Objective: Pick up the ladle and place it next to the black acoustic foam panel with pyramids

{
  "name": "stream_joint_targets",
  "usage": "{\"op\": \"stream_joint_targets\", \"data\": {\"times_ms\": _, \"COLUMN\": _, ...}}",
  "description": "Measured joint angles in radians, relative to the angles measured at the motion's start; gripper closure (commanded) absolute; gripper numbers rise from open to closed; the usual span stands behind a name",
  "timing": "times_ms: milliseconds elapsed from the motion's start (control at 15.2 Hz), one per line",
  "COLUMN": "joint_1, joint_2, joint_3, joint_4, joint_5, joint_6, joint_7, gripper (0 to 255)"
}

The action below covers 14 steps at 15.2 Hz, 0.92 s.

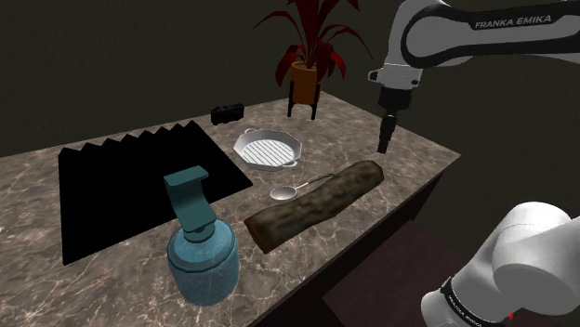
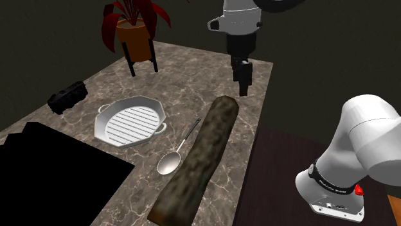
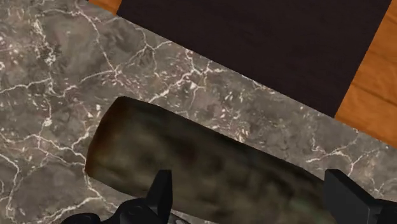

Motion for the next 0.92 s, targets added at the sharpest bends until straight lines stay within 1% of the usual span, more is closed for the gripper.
{"op": "stream_joint_targets", "data": {"times_ms": 264, "joint_1": 0.057, "joint_2": 0.163, "joint_3": -0.071, "joint_4": 0.076, "joint_5": 0.048, "joint_6": 0.058, "joint_7": -0.252, "gripper": 0}}
{"op": "stream_joint_targets", "data": {"times_ms": 330, "joint_1": 0.069, "joint_2": 0.191, "joint_3": -0.082, "joint_4": 0.081, "joint_5": 0.063, "joint_6": 0.071, "joint_7": -0.313, "gripper": 0}}
{"op": "stream_joint_targets", "data": {"times_ms": 462, "joint_1": 0.096, "joint_2": 0.287, "joint_3": -0.101, "joint_4": 0.132, "joint_5": 0.103, "joint_6": 0.092, "joint_7": -0.436, "gripper": 0}}
{"op": "stream_joint_targets", "data": {"times_ms": 660, "joint_1": 0.125, "joint_2": 0.415, "joint_3": -0.113, "joint_4": 0.215, "joint_5": 0.163, "joint_6": 0.096, "joint_7": -0.617, "gripper": 0}}
{"op": "stream_joint_targets", "data": {"times_ms": 924, "joint_1": 0.147, "joint_2": 0.572, "joint_3": -0.098, "joint_4": 0.321, "joint_5": 0.239, "joint_6": 0.09, "joint_7": -0.842, "gripper": 0}}
